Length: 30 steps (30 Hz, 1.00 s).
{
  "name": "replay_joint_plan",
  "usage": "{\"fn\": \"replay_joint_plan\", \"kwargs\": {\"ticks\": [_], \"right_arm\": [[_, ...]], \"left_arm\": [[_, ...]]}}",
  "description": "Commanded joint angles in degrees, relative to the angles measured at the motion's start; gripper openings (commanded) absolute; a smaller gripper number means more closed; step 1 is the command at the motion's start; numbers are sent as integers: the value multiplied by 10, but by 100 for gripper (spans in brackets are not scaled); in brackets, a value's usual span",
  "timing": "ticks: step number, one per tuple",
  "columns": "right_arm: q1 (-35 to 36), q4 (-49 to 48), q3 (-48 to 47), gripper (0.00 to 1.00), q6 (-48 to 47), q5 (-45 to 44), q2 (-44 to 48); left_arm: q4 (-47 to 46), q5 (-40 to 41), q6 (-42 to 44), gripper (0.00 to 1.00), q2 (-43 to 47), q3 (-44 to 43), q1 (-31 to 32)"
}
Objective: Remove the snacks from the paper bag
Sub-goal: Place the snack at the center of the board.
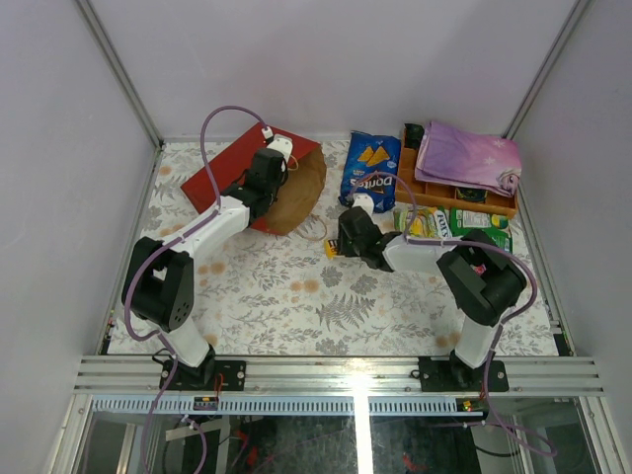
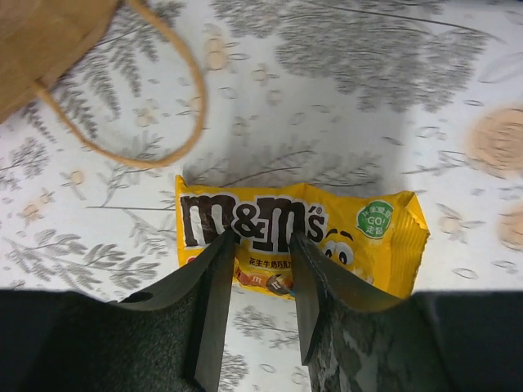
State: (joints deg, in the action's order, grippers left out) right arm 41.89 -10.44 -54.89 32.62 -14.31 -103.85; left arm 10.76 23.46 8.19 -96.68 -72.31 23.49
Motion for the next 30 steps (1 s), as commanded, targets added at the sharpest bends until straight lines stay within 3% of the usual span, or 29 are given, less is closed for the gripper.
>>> {"fn": "replay_joint_plan", "kwargs": {"ticks": [1,8,21,27,30], "right_arm": [[-54,74,37,40,32,-59,19],[-121,72,30,41,42,-62,34],[-126,31,-20,44,37,-26,21],[-126,-65,37,56,23,-2,122],[-125,-91,53,75,20,1,174]], "left_arm": [[3,11,-7,0,3,-9,2],[2,9,-7,0,1,-10,2],[2,12,-6,0,-8,-12,4],[-3,11,-7,0,-10,-11,4],[-6,10,-7,0,-7,-8,3]]}}
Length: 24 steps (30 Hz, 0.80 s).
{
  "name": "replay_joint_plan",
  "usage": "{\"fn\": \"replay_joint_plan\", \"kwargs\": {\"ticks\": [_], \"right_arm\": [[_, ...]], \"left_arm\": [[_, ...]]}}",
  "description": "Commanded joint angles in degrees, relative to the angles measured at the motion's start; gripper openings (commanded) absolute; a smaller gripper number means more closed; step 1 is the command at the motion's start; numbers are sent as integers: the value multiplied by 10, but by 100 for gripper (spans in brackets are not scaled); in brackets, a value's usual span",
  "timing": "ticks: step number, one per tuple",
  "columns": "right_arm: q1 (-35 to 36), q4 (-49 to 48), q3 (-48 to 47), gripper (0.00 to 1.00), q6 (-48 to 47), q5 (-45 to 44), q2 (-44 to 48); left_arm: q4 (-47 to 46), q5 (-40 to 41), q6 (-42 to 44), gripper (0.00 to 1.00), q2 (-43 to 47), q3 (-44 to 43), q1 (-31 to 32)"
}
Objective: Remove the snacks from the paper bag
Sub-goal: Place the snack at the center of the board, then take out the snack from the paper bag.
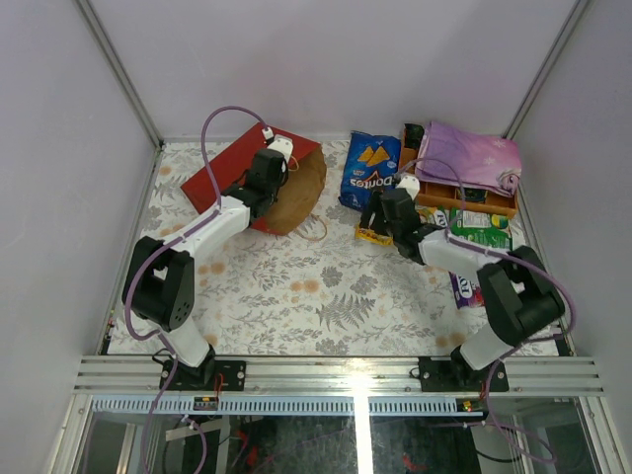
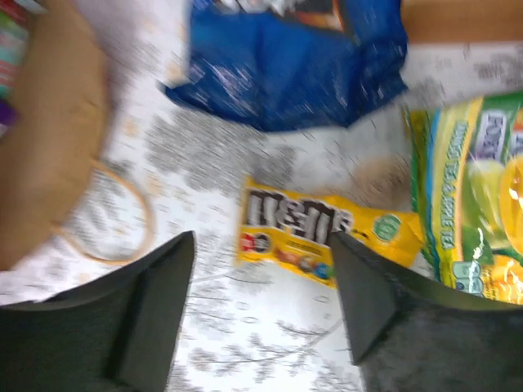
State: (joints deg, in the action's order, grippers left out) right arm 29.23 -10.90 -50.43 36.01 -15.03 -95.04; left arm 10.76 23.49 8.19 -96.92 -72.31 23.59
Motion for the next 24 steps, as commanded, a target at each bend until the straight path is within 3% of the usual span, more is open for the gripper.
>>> {"fn": "replay_joint_plan", "kwargs": {"ticks": [1,3,6,24], "right_arm": [[2,-93,13,80,-13,9,98],[4,-96,14,88,-14,17,119],[8,-103,16,92,-15,38,136],[49,-141,1,94,-39,91,145]], "left_arm": [[-5,11,-7,0,-4,-7,2],[-5,11,-7,0,0,-6,2],[-6,3,-9,0,9,-2,3],[-30,-10,-14,0,51,31,15]]}}
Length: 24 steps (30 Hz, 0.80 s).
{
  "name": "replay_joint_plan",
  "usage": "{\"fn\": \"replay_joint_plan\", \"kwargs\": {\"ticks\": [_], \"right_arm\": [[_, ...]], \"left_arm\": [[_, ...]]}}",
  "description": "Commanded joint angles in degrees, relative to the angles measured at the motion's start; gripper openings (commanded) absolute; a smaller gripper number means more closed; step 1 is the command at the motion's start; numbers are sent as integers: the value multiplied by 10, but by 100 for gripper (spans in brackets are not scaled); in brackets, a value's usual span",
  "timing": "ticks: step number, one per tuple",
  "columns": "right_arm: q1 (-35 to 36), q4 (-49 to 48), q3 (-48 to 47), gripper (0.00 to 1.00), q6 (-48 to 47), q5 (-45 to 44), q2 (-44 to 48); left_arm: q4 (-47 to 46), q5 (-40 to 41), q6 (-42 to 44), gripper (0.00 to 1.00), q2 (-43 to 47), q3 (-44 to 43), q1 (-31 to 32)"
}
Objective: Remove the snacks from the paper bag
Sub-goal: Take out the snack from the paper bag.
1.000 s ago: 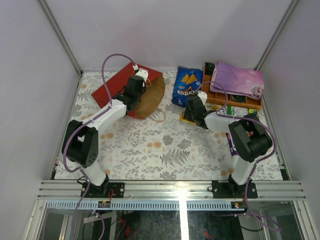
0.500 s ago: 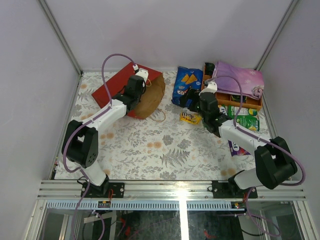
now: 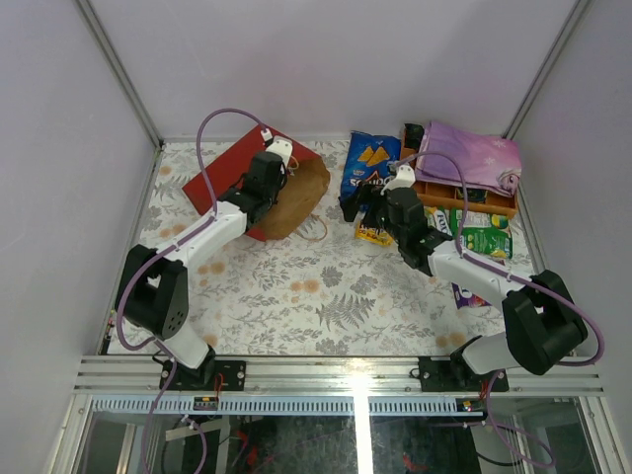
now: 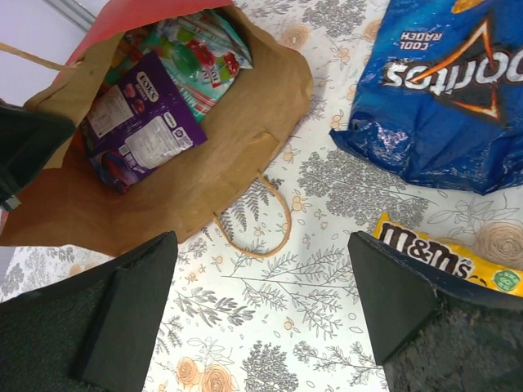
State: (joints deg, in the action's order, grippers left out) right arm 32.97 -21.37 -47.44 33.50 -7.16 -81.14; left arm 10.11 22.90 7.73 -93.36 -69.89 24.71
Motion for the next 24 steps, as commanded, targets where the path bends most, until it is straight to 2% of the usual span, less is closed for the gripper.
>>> {"fn": "replay_joint_plan", "kwargs": {"ticks": [1,7,15,24], "right_arm": [[14,-36,-33,93,-15,14,2],[28,-31,-59,93,-18,16,-17],[92,-24,-122,92,-57,-31,-42],[96,-38,-160,92,-53,-36,-69]], "left_arm": [[-24,-4,-10,0,15,8,4],[-31,-6,-11,0,25,14,3],[-32,-29,-28,0,61,26,7],[-41,-18,-34,0,88,50,20]]}}
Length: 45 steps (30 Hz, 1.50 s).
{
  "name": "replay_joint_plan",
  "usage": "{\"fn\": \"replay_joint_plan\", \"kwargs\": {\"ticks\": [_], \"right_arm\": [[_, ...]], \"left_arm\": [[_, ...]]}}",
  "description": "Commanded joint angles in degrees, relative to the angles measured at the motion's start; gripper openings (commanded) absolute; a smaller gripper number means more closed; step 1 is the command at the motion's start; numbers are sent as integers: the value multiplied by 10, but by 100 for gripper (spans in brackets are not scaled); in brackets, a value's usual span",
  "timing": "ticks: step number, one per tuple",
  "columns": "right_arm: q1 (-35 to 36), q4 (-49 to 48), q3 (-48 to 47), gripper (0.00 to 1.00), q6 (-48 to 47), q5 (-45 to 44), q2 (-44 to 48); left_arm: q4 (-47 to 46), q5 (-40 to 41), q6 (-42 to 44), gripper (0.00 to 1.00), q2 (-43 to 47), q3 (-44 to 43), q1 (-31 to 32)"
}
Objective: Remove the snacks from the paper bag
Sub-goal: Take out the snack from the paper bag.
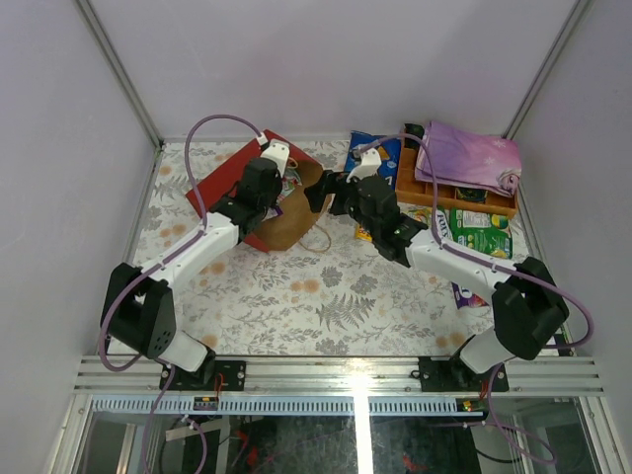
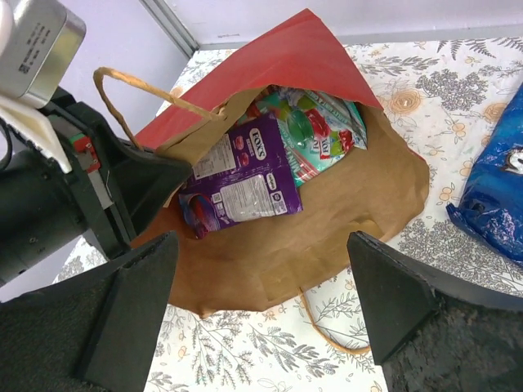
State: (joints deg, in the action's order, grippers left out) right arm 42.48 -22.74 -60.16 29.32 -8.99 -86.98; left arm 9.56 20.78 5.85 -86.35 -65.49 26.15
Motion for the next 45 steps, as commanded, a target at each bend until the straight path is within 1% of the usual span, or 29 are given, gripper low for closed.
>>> {"fn": "replay_joint_plan", "kwargs": {"ticks": [1,4,7,10,14,17,19,21,24,28,30,36,42,45], "right_arm": [[1,-24,-32,92,-14,-23,-10],[1,-24,-37,90,-11,-18,-13],[2,-28,-52,88,16,12,-35],[5,-44,-67,86,79,66,-74],[11,-86,-67,83,188,118,-144],[11,-126,-41,80,242,121,-171],[12,-156,-21,79,268,117,-183],[13,-165,-20,79,284,124,-201],[13,-163,-48,79,294,142,-242],[13,-142,-113,78,292,152,-304],[13,-140,-136,77,311,163,-333],[12,-150,-186,74,395,194,-406],[13,-95,-197,75,478,158,-426],[14,-79,-194,72,524,144,-430]], "left_arm": [[-38,5,-15,0,20,9,6],[-52,10,-12,0,21,16,6],[-52,21,-11,0,11,14,5],[-44,31,-11,0,-2,7,6],[-41,38,-11,0,-2,6,5],[-44,42,-11,0,4,10,6],[-49,42,-11,0,7,14,5],[-50,42,-11,0,6,13,5],[-46,41,-11,0,2,9,6],[-46,43,-11,0,4,10,6],[-48,43,-11,0,6,13,6],[-48,42,-11,0,2,11,6],[-49,42,-11,0,2,11,6],[-49,42,-10,0,0,11,6]]}}
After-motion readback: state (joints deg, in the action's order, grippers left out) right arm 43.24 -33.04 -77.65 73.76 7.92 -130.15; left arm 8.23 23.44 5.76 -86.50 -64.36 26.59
